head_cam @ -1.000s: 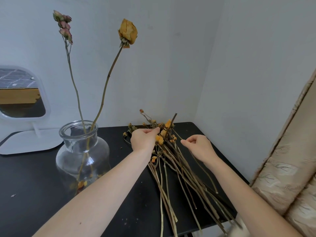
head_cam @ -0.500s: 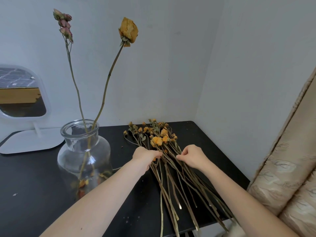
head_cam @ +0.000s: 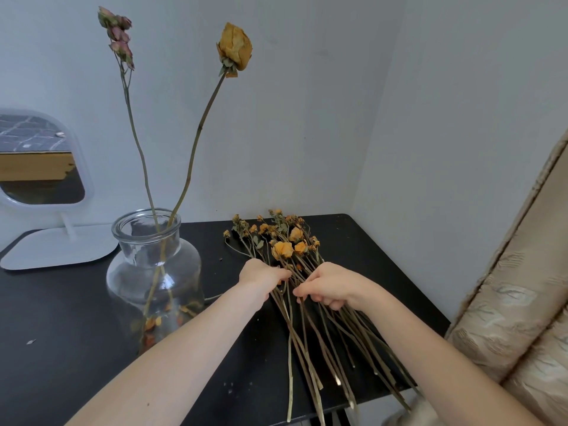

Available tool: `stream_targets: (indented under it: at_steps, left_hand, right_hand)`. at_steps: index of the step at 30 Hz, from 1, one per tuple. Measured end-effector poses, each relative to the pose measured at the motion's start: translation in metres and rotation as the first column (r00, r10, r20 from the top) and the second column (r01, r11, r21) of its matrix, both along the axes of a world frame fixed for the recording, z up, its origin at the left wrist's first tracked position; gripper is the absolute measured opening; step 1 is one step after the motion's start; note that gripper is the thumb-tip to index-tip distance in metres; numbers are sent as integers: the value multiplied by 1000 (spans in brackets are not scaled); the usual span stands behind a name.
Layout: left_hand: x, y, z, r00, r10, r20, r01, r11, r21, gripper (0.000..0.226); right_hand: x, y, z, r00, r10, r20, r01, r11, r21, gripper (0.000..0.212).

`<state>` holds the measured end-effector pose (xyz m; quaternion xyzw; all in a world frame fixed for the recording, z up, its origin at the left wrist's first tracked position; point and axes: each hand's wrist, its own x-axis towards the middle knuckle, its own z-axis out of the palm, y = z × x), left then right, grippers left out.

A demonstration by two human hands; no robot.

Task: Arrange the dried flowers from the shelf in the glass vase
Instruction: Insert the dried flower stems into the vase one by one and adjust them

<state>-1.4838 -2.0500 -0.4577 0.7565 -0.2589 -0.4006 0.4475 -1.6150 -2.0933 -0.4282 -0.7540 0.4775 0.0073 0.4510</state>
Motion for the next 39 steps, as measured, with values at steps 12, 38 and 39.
stream_targets:
  at_steps: [12,38,39]
  left_hand:
    - [11,0,8,991,-41,128,41,999,3,23]
    - [16,12,10,922,-81,379,115,991,-69,20]
    - [17,13,9,926,-76,370,109,992,-69,20]
  right_hand:
    - [-19,-8,-4,996,-10,-92,3,997,-78,23]
    - [3,-17,-28,974,-62,-219,-44,893,-447,19]
    - [2,-18,-27,980,-61,-189,-30,895,-445,18]
